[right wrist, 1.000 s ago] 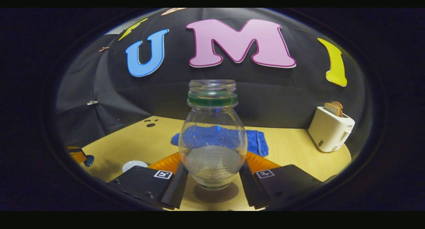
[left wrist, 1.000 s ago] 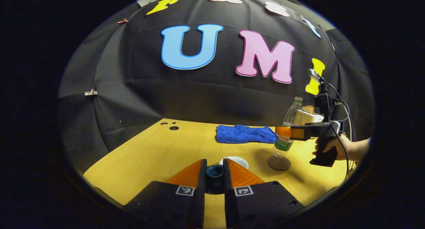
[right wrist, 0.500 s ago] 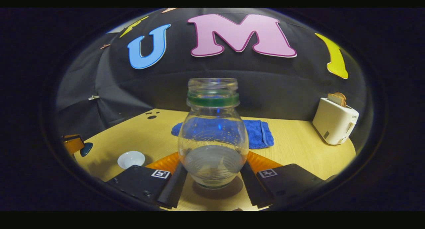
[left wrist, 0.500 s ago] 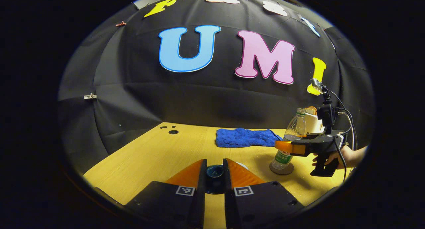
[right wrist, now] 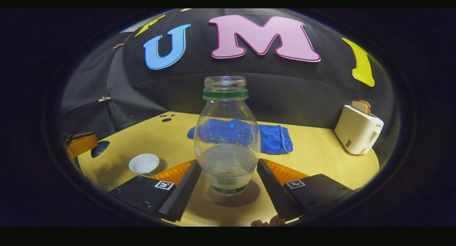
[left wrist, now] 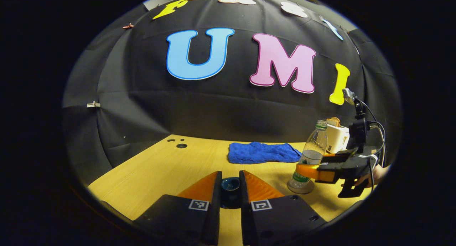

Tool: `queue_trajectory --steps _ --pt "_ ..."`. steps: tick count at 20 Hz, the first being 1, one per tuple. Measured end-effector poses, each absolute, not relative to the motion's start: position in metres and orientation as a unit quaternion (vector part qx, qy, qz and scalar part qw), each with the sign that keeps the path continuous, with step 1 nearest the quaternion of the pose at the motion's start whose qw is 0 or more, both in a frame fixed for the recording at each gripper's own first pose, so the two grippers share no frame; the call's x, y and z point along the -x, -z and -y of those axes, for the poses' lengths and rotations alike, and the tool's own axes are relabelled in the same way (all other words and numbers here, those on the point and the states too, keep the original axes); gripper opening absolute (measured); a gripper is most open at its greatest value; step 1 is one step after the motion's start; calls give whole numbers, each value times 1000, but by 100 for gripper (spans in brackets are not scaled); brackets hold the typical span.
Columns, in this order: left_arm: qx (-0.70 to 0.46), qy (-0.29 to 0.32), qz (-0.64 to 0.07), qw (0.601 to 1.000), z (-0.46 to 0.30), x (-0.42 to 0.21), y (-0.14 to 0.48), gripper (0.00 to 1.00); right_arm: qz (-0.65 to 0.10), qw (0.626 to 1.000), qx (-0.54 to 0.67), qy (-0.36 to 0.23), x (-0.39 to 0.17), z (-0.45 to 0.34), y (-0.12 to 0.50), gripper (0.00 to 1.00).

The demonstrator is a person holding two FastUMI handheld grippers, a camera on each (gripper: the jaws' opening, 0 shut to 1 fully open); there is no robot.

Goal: Open the teacup lid with one hand, grasp the water bottle and pour water into the teacup with the other hand; after pouring, place the water bottle on the coaster and then close the teacup lid.

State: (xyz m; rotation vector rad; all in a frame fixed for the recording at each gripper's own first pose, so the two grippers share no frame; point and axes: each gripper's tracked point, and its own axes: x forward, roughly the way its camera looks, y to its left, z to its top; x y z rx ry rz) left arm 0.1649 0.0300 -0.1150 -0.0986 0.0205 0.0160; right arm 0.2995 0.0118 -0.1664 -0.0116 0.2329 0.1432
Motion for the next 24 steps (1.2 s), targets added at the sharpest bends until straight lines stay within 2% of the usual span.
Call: queue_trajectory --steps 1,3,4,8,10,14,15,16,17,22,24 --pt "47 -6 -9 999 -27 -172 115 25 -117 990 8 -74 -295 -12 169 96" --pt "44 4 -8 999 -19 -186 117 25 -116 990 13 -77 -286 -10 173 97" --pt "46 12 -10 999 -14 -194 120 29 -117 990 17 -74 -282 -8 176 96" --pt "45 24 -27 998 1 -221 141 29 -116 991 19 -63 -261 2 176 96" --pt "32 28 -39 998 5 -232 152 25 -115 991 20 -63 -250 6 174 96" --pt "27 27 -58 998 6 -240 169 29 -115 991 15 -62 -234 9 171 97" --pt "27 27 -61 997 6 -242 173 29 -117 991 10 -64 -232 7 173 94" --pt "29 28 -65 997 7 -242 176 25 -119 991 8 -66 -231 6 174 94" --pt "31 30 -66 997 9 -241 177 29 -121 991 7 -64 -229 7 175 97" --pt "16 18 -61 998 7 -235 174 37 -120 991 -9 -53 -223 13 169 97" --pt "17 24 -44 999 9 -227 156 61 -109 993 -17 -43 -217 21 154 97"
